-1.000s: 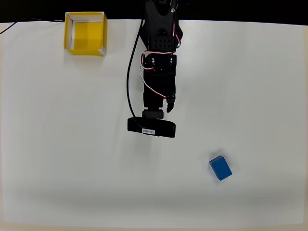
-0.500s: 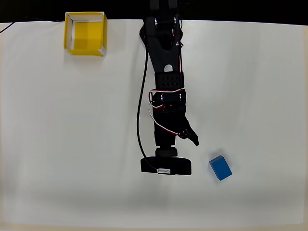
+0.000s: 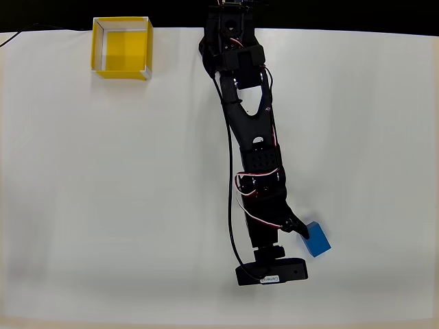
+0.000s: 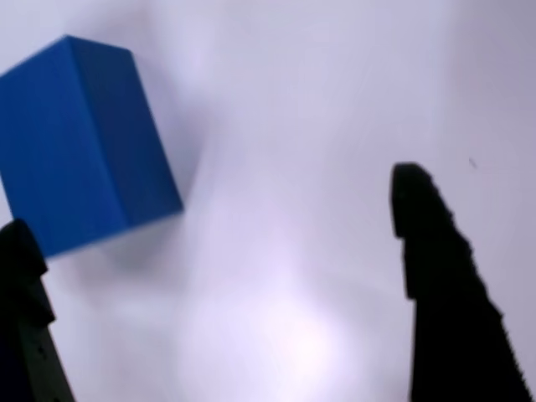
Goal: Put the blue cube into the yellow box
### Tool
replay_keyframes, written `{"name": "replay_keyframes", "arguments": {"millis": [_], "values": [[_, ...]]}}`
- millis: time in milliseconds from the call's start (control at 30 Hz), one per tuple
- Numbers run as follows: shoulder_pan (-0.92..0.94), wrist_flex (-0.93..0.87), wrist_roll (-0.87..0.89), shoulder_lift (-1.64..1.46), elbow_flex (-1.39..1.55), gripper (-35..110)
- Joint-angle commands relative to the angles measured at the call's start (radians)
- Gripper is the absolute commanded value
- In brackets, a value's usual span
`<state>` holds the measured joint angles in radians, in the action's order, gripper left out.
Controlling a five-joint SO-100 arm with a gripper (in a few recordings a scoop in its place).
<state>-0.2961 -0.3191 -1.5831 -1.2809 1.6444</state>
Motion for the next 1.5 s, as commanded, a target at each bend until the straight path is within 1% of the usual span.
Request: {"name": "replay_keyframes", "arguments": {"millis": [0,167,567,900,1167,1467], "values": [[-0.046,0.058,-0.015,0.006,-0.169,46],[-0.086,0.101,-0.014,0.097,-0.235,46],[-0.138,0.176,0.011,0.209,-0.273,46],[-0.163,0.186,0.028,0.276,-0.311,45],[-0.164,0.181,0.041,0.301,-0.314,40],[-0.153,0.178,0.018,0.305,-0.314,23]]}}
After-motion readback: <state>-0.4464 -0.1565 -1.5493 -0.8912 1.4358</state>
